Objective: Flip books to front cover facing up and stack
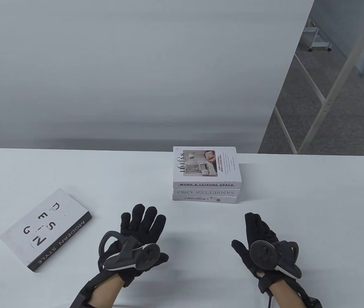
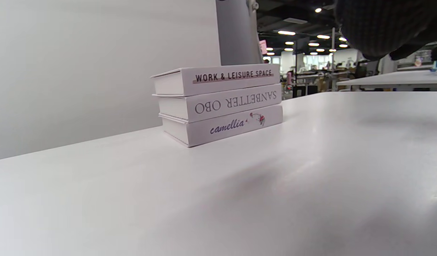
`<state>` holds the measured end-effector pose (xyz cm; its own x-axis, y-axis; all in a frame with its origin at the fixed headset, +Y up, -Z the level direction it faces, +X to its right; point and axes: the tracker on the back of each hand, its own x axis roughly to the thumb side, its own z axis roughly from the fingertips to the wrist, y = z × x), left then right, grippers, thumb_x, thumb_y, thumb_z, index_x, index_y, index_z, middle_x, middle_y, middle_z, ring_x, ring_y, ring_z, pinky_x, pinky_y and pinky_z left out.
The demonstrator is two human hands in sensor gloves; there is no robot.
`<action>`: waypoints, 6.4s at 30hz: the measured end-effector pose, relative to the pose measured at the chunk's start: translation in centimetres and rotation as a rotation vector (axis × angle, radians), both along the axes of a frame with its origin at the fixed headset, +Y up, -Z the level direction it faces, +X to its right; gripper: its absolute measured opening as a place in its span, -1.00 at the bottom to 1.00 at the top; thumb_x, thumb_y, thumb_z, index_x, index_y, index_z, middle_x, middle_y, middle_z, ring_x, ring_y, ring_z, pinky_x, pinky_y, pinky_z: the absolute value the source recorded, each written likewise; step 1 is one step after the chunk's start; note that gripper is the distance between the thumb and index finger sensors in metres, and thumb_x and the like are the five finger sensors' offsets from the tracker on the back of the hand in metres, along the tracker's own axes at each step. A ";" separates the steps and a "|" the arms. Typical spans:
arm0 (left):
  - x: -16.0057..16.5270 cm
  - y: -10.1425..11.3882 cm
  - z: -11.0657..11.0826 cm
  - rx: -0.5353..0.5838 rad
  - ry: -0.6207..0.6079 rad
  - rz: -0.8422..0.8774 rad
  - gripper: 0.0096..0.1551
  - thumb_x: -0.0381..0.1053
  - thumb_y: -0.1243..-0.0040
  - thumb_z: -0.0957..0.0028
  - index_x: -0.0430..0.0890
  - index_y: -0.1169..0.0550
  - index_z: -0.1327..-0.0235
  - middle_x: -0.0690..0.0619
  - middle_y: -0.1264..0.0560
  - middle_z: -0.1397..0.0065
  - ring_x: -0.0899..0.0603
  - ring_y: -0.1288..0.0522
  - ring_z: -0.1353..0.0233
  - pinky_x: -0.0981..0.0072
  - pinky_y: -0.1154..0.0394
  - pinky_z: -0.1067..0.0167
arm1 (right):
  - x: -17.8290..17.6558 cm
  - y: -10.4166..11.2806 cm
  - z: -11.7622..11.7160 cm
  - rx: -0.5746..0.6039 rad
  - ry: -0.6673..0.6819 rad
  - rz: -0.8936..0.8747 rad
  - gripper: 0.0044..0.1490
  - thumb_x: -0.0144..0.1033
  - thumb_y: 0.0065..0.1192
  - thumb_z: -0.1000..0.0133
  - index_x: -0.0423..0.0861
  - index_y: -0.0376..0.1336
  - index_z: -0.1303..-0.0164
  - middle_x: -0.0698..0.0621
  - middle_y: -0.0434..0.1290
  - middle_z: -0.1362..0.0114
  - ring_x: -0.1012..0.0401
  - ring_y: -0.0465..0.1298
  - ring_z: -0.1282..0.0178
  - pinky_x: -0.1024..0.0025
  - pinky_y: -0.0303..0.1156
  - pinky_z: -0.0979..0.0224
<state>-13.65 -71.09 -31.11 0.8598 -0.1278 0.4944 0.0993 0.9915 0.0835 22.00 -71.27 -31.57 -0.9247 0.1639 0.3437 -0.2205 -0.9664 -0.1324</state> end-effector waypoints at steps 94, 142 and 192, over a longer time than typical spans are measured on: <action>4.9 -3.7 -4.4 -0.327 0.083 -0.254 -0.28 0.10 -0.37 0.14 0.04 -0.43 -0.33 -0.14 -0.45 -0.32 0.02 -0.78 0.21 0.37 -0.75 0.26 | -0.3 2.4 1.0 -0.152 0.030 0.042 0.12 0.17 0.01 -0.25 -0.40 -0.23 -0.64 -0.59 -0.07 -0.62 -0.56 0.02 -0.52 -0.64 -0.01 -0.29; 2.5 -5.8 -1.2 -0.528 0.252 0.451 -0.04 0.14 -0.39 0.12 -0.32 -0.31 -0.42 -0.32 -0.47 -0.31 -0.25 -0.74 -0.05 0.40 -0.81 0.21 | -3.0 -6.5 -1.0 -0.559 0.053 -0.085 -0.06 0.06 0.08 -0.24 -0.41 0.00 -0.52 -0.45 0.36 -0.38 -0.05 0.61 -0.26 0.29 0.66 -0.21; 1.5 -8.0 -2.0 -0.690 0.287 0.559 -0.22 -0.09 -0.27 0.08 -0.39 -0.34 -0.37 -0.27 -0.52 -0.25 -0.12 -0.79 0.07 0.42 -0.77 0.28 | -7.5 -4.3 3.6 -0.052 0.362 0.000 -0.03 -0.49 0.25 -0.12 0.20 -0.21 -0.55 -0.36 -0.24 -0.64 -0.33 0.03 -0.62 -0.22 0.14 -0.52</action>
